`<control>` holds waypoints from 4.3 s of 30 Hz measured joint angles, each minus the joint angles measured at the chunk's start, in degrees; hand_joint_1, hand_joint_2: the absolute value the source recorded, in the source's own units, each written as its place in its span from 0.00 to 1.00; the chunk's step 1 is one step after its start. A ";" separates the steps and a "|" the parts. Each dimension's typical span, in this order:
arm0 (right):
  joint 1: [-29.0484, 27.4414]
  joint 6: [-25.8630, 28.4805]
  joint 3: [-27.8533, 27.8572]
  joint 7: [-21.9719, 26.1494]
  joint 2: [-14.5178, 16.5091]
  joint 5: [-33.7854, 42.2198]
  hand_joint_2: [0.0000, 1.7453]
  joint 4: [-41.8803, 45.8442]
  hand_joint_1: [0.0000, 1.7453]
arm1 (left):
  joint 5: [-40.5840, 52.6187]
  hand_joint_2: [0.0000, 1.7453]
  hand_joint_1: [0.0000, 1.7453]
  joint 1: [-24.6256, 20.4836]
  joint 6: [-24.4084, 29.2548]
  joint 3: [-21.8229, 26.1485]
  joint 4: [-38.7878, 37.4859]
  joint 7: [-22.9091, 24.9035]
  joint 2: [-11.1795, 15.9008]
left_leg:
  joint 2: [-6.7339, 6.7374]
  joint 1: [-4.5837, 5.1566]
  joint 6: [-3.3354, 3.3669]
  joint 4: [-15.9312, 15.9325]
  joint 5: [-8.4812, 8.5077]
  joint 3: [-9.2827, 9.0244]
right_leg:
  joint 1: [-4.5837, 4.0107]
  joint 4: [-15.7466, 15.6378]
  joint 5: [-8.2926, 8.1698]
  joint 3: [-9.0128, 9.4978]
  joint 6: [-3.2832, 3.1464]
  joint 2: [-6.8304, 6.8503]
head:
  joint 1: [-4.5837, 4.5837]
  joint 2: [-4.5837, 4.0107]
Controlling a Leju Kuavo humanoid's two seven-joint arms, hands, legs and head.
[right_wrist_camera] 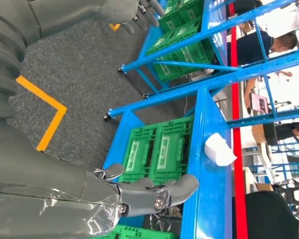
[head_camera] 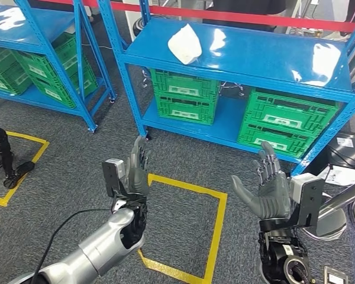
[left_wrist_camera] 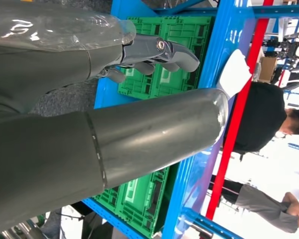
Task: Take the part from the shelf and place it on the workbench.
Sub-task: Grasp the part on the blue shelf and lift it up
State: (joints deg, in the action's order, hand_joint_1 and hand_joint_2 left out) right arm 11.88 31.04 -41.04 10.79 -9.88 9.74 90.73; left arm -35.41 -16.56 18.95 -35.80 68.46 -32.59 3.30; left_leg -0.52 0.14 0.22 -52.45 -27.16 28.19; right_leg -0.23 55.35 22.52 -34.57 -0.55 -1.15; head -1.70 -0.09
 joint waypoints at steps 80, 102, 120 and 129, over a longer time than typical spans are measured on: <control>-0.84 -0.81 1.00 -3.04 -0.52 -2.07 0.00 0.93 0.00 | 0.23 0.00 0.00 0.71 -1.09 0.54 0.00 -0.37 -0.95 | 0.02 -0.34 2.00 -1.34 2.49 3.59 | 0.78 15.81 9.27 -4.49 2.66 0.63 | 0.35 0.00; -0.96 -0.89 1.10 -2.99 -0.57 -2.36 0.00 1.16 0.00 | 0.34 0.00 0.00 0.78 -1.34 1.07 0.03 0.06 -1.09 | 0.08 -0.58 0.21 -1.69 4.79 6.55 | 0.74 -1.59 5.15 6.48 1.76 0.22 | -0.26 0.00; -1.00 -2.15 2.44 -5.38 -0.75 -3.93 0.00 1.26 0.00 | 0.19 0.00 0.00 0.74 -1.28 1.09 0.19 0.47 -1.17 | 0.01 -0.16 0.05 -3.95 -0.84 2.75 | 0.48 -1.30 1.46 3.17 0.30 0.53 | 0.28 0.00; -0.44 -2.72 2.96 -5.95 -0.85 -3.97 0.00 0.91 0.00 | 0.09 0.00 0.00 0.92 -0.79 1.11 0.25 0.59 -0.54 | 0.21 -0.78 -0.77 -4.92 5.01 8.19 | 0.59 -1.51 4.40 6.50 0.38 0.43 | -0.40 0.00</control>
State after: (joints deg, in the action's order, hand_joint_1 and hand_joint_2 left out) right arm 11.43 28.32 -38.08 4.84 -10.73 5.77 91.64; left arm -35.32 -15.63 18.16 -34.69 68.70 -32.00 2.76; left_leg -0.31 -0.65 -0.55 -57.37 -22.15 36.38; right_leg 0.36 53.84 26.92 -28.07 -0.16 -0.72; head -2.11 -0.09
